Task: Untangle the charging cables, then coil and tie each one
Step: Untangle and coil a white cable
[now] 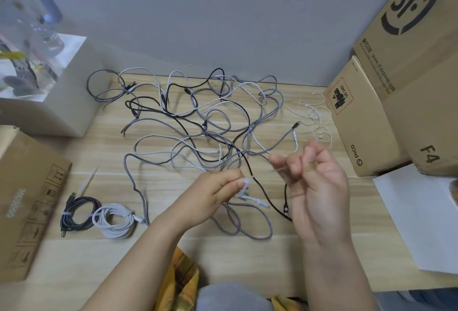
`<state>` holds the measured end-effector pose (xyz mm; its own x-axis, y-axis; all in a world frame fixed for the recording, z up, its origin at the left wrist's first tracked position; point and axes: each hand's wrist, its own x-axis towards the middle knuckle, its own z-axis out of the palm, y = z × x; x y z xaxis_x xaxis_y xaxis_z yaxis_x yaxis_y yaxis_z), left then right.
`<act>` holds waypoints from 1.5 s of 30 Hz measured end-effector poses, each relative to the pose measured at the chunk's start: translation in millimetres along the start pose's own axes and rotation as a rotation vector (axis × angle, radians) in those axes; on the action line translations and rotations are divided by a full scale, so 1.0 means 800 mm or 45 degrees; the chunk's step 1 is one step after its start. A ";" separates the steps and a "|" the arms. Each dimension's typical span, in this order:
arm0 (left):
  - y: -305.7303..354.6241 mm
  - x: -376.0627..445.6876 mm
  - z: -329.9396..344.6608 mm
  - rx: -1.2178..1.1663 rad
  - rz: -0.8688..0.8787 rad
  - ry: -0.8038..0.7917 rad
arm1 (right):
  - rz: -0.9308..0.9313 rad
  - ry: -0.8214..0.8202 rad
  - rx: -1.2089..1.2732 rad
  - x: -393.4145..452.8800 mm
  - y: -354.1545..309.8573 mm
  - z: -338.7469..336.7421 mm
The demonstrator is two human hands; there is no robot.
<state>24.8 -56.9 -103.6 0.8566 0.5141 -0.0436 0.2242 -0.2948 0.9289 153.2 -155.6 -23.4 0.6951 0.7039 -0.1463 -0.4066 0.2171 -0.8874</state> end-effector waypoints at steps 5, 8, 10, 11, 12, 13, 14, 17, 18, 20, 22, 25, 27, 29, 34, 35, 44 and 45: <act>-0.005 0.000 -0.007 0.226 -0.043 0.061 | 0.146 -0.058 -0.069 0.008 0.010 -0.005; -0.002 -0.001 -0.006 0.469 -0.080 0.153 | 0.212 -0.178 -0.362 0.011 0.021 -0.012; 0.001 -0.001 -0.005 0.665 -0.050 0.230 | 0.336 -0.324 -0.439 0.011 0.027 -0.016; 0.001 0.000 -0.006 0.752 0.012 0.249 | 0.411 -0.406 -0.447 0.011 0.028 -0.018; 0.002 0.001 -0.006 0.799 0.100 0.253 | 0.485 -0.501 -0.451 0.012 0.028 -0.022; 0.003 0.002 -0.007 0.828 0.184 0.228 | 0.560 -0.612 -0.443 0.013 0.030 -0.024; 0.004 0.002 -0.008 0.849 0.243 0.220 | 0.638 -0.720 -0.416 0.013 0.032 -0.027; -0.001 0.002 -0.008 0.880 0.301 0.182 | 0.765 -0.835 -0.358 0.010 0.040 -0.032; -0.002 0.002 -0.007 0.877 0.307 0.186 | 0.755 -0.800 -0.379 0.009 0.042 -0.031; -0.003 0.002 -0.008 0.868 0.306 0.222 | 0.675 -0.651 -0.509 0.007 0.046 -0.025; -0.002 0.002 -0.009 0.891 0.300 0.255 | 0.602 -0.509 -0.664 0.007 0.052 -0.022; 0.004 0.003 -0.011 0.909 0.272 0.354 | 0.529 -0.502 -0.949 0.010 0.058 -0.023; 0.009 0.003 -0.010 0.920 0.258 0.395 | 0.529 -0.553 -0.984 0.009 0.059 -0.022; 0.015 0.002 -0.008 0.866 0.235 0.417 | 0.589 -0.516 -0.746 0.005 0.060 -0.016; 0.020 0.003 -0.002 0.443 -0.046 0.431 | 0.536 -0.359 -0.530 -0.008 0.073 -0.003; 0.021 0.003 0.000 0.335 -0.103 0.438 | 0.537 -0.348 -0.556 -0.009 0.073 0.000; 0.047 0.001 0.009 -0.239 -0.226 0.503 | 0.445 -0.077 -0.551 -0.014 0.062 0.018; 0.050 0.001 0.010 -0.294 -0.214 0.506 | 0.412 -0.053 -0.524 -0.015 0.061 0.019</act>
<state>38.6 -74.8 -69.8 0.5636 0.8202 -0.0980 0.1967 -0.0180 0.9803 116.0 -143.6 -58.3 0.5450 0.7189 -0.4314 -0.3244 -0.2936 -0.8992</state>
